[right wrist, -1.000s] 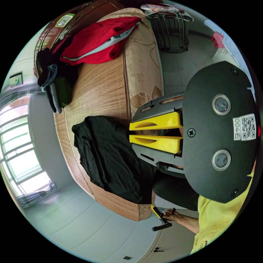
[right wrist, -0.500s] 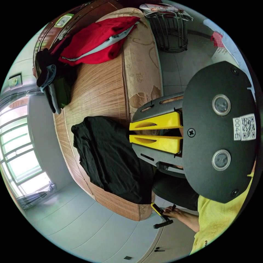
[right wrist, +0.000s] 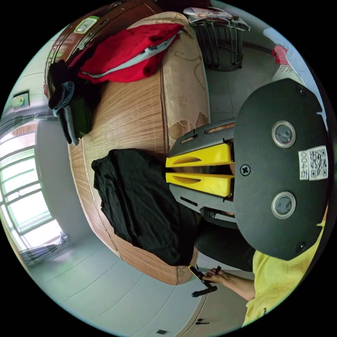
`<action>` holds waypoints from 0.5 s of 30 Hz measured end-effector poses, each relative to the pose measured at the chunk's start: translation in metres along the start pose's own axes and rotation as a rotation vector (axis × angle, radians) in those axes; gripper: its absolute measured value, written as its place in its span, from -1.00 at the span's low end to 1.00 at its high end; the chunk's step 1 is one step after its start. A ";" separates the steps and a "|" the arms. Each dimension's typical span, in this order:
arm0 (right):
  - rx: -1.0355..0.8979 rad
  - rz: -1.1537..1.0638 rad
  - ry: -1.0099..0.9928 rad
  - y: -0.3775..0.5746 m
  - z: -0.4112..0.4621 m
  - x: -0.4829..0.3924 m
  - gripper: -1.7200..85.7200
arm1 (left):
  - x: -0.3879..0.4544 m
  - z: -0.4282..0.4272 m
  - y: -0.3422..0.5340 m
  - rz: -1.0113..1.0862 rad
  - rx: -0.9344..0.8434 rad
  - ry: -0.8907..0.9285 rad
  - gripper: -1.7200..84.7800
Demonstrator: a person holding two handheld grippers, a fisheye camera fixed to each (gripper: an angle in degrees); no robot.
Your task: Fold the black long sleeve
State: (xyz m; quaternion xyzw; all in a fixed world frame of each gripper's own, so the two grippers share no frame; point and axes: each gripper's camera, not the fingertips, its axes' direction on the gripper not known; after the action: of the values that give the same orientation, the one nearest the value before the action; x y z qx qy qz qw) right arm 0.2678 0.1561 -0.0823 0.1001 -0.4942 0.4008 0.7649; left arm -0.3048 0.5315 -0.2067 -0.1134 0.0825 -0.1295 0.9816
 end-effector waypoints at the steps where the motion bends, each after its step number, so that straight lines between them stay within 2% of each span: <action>1: 0.008 -0.011 0.014 -0.003 -0.006 0.003 -0.89 | -0.005 -0.009 -0.005 0.017 -0.003 0.016 -0.91; 4: -0.043 -0.006 0.069 -0.007 -0.001 0.021 -0.89 | -0.029 -0.018 -0.009 0.005 -0.040 0.059 -0.92; 8: -0.056 0.022 -0.009 0.001 -0.011 0.050 -0.88 | -0.062 -0.035 -0.005 -0.061 -0.022 0.228 -0.93; 15: -0.086 0.018 -0.042 0.028 -0.019 0.085 -0.88 | -0.074 -0.043 0.009 -0.043 -0.063 0.237 -0.93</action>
State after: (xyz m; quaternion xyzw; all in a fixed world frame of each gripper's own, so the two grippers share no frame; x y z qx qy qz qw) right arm 0.2771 0.2288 -0.0275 0.0709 -0.5278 0.3841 0.7543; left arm -0.3812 0.5514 -0.2405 -0.1296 0.1996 -0.1602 0.9580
